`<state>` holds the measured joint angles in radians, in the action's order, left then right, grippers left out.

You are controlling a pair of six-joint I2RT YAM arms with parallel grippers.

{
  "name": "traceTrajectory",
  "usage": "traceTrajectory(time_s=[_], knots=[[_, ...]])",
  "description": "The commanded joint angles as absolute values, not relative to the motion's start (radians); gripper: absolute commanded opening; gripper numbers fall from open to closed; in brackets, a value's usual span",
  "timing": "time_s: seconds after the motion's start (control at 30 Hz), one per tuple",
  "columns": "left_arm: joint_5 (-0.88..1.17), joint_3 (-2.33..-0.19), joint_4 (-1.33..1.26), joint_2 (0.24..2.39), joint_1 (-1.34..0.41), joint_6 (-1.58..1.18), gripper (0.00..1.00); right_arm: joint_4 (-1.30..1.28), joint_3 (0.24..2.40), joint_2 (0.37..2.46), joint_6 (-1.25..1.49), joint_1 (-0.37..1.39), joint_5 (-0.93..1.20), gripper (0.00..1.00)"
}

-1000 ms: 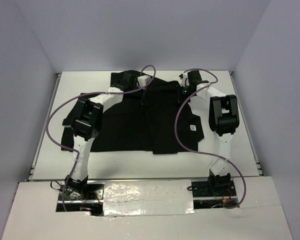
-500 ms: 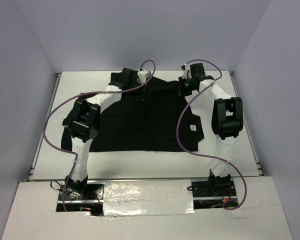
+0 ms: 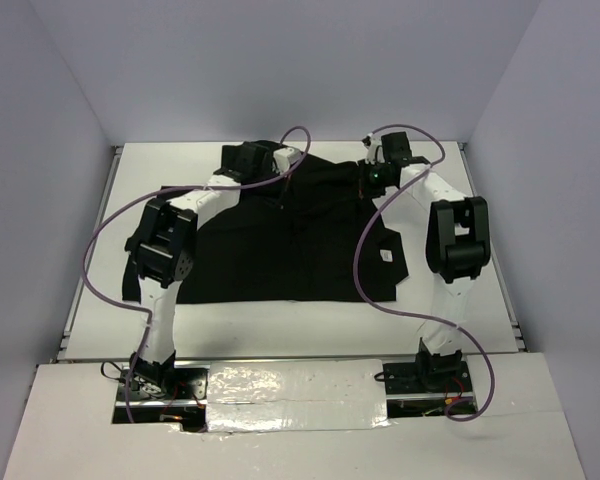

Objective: Fold and stack the long sleeve shirts
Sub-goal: Fold the shirt

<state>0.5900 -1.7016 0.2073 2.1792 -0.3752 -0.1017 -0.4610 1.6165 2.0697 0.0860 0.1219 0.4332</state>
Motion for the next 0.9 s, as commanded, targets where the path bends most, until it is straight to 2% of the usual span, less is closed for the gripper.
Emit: traceTrajectory(time_s=[0.0, 0.3, 0.47, 0.87], knots=[[0.690, -1.645, 0.152, 2.051, -0.371, -0.028, 0.00, -0.422, 1.542, 1.900, 0.035, 0.118, 0.457, 0.00], [0.793, -1.467, 0.205, 1.907, -0.412, 0.100, 0.00, -0.285, 1.144, 1.557, 0.129, 0.130, 0.443, 0.00], [0.792, -1.381, 0.294, 1.852, -0.474, 0.195, 0.00, -0.276, 0.994, 1.467, 0.152, 0.172, 0.397, 0.00], [0.795, -1.218, 0.276, 1.773, -0.514, 0.212, 0.01, -0.253, 0.723, 1.289, 0.235, 0.216, 0.368, 0.00]])
